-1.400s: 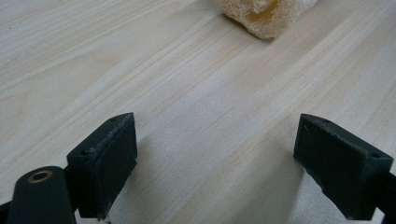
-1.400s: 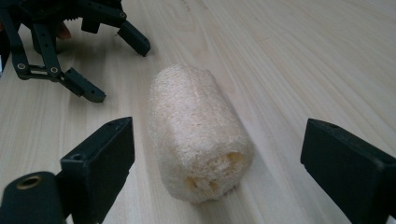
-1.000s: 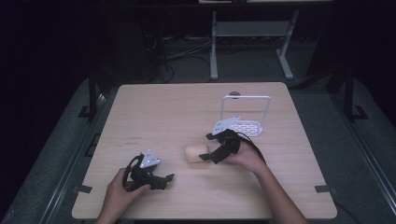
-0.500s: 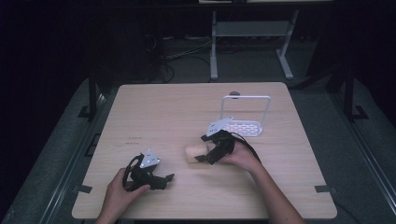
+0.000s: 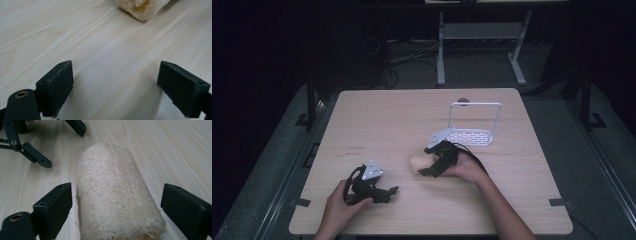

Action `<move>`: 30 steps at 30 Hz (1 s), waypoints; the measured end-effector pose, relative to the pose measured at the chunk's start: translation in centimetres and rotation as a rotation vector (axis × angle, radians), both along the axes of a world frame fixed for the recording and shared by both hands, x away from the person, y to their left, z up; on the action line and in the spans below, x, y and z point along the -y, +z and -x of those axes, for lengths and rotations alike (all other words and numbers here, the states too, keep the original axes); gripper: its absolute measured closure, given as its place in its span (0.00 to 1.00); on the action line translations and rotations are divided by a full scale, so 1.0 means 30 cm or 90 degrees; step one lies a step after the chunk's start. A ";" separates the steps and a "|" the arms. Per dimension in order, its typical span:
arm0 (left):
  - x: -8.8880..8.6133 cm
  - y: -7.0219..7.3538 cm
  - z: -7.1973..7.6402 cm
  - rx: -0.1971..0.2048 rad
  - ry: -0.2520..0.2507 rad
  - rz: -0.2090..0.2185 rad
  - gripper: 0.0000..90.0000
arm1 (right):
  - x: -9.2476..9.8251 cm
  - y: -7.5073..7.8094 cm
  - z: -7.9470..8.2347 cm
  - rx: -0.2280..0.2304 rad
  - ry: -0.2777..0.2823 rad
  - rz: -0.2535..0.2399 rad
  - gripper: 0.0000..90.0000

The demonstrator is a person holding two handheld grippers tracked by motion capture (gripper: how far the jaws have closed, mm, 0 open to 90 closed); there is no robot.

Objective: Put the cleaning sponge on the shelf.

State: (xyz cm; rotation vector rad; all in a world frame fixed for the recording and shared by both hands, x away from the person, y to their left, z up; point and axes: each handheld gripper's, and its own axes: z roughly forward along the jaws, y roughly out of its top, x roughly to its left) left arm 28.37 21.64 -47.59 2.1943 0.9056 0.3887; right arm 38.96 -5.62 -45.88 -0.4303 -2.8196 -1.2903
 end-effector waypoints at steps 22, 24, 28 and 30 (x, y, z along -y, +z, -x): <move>0.000 0.000 0.000 0.000 0.000 0.000 0.14 | -0.005 -0.019 0.000 -0.003 0.025 0.016 0.25; 0.000 0.000 0.000 0.000 0.000 0.000 0.14 | -0.005 -0.018 0.002 -0.003 0.026 0.017 0.26; 0.000 0.000 0.000 0.000 0.000 0.000 0.14 | -0.004 -0.017 0.003 0.002 0.029 0.018 0.27; 0.000 0.000 0.000 0.000 0.000 0.000 0.14 | -0.004 -0.016 0.003 0.002 0.030 0.019 0.27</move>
